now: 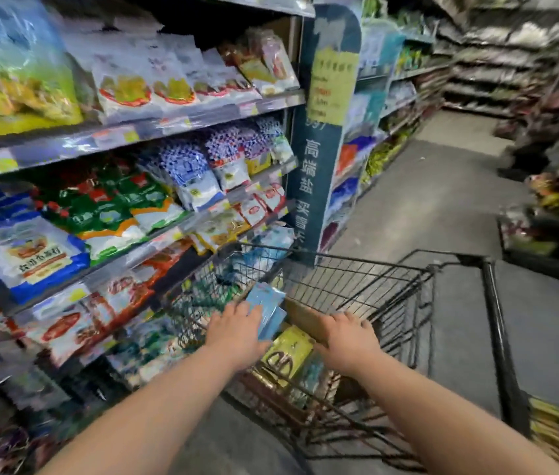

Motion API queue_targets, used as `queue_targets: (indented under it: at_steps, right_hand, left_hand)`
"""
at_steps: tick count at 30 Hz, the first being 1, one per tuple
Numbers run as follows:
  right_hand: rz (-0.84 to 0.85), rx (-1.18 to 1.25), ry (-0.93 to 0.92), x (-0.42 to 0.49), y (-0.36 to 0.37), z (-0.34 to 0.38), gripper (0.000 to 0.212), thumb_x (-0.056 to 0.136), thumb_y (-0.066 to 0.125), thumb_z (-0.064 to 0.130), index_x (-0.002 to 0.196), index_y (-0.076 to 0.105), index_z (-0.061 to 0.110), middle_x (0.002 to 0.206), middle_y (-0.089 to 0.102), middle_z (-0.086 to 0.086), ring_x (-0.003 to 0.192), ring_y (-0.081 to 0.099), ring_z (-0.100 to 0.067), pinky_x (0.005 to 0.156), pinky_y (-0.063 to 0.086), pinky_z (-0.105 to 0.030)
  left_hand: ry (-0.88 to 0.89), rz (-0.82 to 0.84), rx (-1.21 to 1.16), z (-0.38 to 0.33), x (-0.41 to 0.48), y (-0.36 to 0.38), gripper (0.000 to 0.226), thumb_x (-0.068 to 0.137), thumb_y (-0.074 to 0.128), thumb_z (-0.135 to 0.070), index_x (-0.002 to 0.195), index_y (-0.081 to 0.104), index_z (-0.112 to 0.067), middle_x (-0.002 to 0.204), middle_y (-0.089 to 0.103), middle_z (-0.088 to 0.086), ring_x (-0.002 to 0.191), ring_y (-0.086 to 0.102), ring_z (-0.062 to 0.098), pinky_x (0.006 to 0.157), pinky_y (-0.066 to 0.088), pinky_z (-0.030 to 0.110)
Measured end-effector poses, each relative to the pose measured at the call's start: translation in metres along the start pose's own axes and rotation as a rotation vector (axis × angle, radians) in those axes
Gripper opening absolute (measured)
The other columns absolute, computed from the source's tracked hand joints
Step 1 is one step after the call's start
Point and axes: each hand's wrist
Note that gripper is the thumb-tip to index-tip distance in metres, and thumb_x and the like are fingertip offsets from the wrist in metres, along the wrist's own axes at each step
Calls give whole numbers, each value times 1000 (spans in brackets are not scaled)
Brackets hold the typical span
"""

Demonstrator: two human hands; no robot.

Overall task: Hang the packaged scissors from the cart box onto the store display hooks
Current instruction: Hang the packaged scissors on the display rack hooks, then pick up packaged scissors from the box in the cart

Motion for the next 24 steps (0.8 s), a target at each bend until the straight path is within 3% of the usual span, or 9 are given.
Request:
queue_targets:
  at_steps: [11, 19, 24]
  right_hand:
    - [30, 117, 281, 63, 18, -57, 55, 88, 53, 32, 139, 35, 25, 141, 45, -1, 133, 38, -23, 113, 28, -46]
    - [132, 219, 431, 149, 38, -36, 40, 87, 48, 36, 126, 47, 25, 126, 55, -2, 115, 53, -25, 94, 48, -41]
    - [289, 260, 503, 173, 79, -31, 43, 89, 45, 37, 130, 44, 25, 128, 53, -4, 115, 53, -27, 92, 49, -41]
  left_hand:
    - [249, 108, 55, -30, 124, 21, 68, 89, 46, -55, 143, 27, -19, 147, 33, 5, 137, 28, 29, 110, 28, 46]
    - [361, 226, 95, 22, 225, 36, 69, 89, 45, -57, 143, 27, -18, 147, 34, 6, 138, 28, 28, 109, 29, 45]
    - [352, 343, 105, 35, 267, 65, 69, 90, 45, -54, 145, 26, -17, 145, 37, 8, 136, 31, 30, 107, 32, 46]
Point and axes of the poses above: each hand's wrist, its own x-axis towards the middle knuckle, its own y-axis out of the palm, z = x × y
